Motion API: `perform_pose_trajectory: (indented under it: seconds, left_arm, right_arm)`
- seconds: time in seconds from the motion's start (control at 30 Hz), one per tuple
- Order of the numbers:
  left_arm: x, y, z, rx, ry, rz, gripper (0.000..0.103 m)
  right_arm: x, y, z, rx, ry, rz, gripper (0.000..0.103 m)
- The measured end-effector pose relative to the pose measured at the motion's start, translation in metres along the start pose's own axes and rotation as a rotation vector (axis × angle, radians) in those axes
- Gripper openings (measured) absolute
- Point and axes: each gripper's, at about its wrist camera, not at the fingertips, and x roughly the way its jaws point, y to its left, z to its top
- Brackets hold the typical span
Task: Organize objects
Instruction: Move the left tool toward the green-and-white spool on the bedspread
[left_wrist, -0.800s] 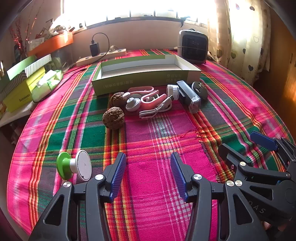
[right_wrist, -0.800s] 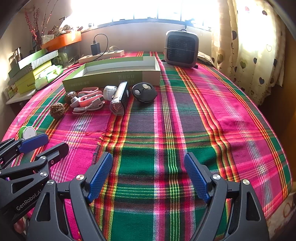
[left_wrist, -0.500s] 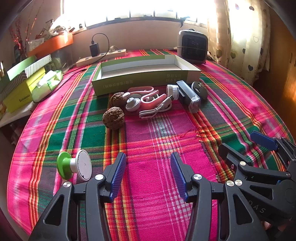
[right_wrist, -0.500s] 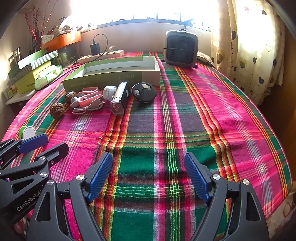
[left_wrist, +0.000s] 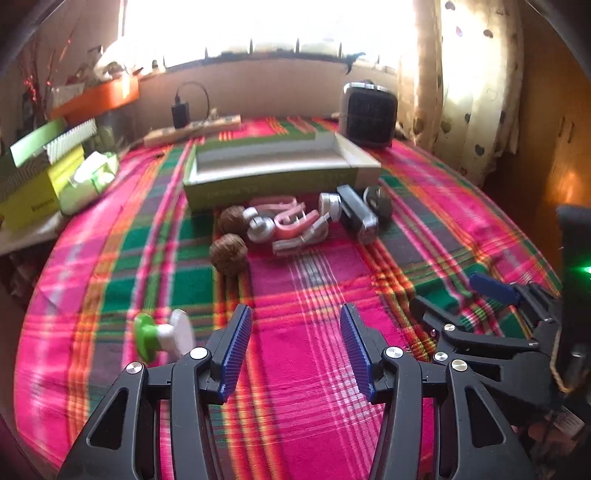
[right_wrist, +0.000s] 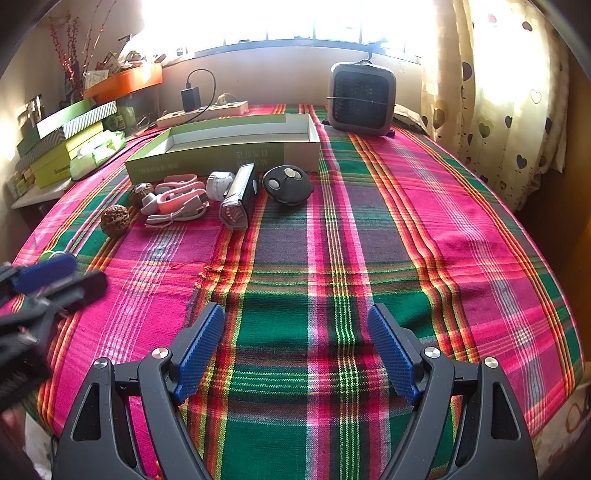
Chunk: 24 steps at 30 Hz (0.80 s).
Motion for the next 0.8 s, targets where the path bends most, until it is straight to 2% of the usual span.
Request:
perform_pose_trajectory:
  seconds: [0.07, 0.2, 0.43, 0.6, 0.8]
  left_arm:
    - [-0.013, 0.007, 0.004, 0.002, -0.041, 0.008, 0.048]
    - [-0.025, 0.026, 0.008, -0.023, -0.070, 0.003, 0.048]
    - [-0.025, 0.051, -0.003, -0.061, -0.054, 0.050, 0.048]
    - [-0.021, 0.060, -0.014, -0.065, -0.032, 0.041, 0.049]
    - [-0.013, 0.073, -0.019, -0.103, -0.012, 0.068, 0.049]
  right_arm:
    - [0.000, -0.001, 0.000, -0.001, -0.001, 0.000, 0.080]
    - [0.000, 0.000, 0.000, 0.001, 0.000, 0.000, 0.080]
    - [0.000, 0.001, 0.000, 0.003, -0.008, -0.002, 0.080]
    - [0.000, 0.003, 0.001, 0.001, 0.002, 0.000, 0.080]
    - [0.000, 0.008, 0.002, -0.011, 0.000, 0.033, 0.080]
